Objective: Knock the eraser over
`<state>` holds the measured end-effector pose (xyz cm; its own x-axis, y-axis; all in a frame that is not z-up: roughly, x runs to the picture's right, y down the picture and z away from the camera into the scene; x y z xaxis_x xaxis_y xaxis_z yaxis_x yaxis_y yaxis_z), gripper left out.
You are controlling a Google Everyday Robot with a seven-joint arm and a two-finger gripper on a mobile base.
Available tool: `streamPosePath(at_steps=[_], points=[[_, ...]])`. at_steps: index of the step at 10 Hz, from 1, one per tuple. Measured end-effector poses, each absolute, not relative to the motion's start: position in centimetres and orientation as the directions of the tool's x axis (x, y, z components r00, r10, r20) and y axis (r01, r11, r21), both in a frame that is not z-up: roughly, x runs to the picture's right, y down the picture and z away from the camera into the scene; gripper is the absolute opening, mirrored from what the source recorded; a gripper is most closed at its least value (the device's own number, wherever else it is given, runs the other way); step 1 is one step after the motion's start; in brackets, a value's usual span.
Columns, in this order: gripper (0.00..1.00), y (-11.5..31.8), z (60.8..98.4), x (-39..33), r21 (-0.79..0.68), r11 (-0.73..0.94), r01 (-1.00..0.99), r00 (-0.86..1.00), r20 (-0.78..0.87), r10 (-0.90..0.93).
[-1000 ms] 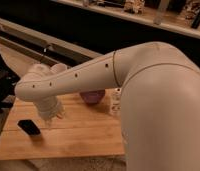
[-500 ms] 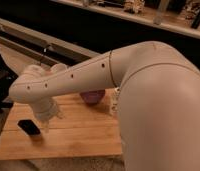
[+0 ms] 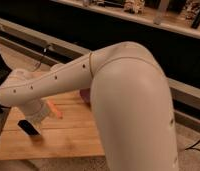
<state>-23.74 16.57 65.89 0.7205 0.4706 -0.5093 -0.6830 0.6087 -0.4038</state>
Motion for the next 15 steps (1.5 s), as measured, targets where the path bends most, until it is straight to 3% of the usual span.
streamPosePath(at_steps=[10,15], points=[[0.65,15.8,66.8,-28.9,-0.38,0.681,-0.626,0.751,-0.527,0.397],[0.65,9.8,70.3,-32.6,-0.264,0.561,-0.784,0.609,-0.499,0.616]])
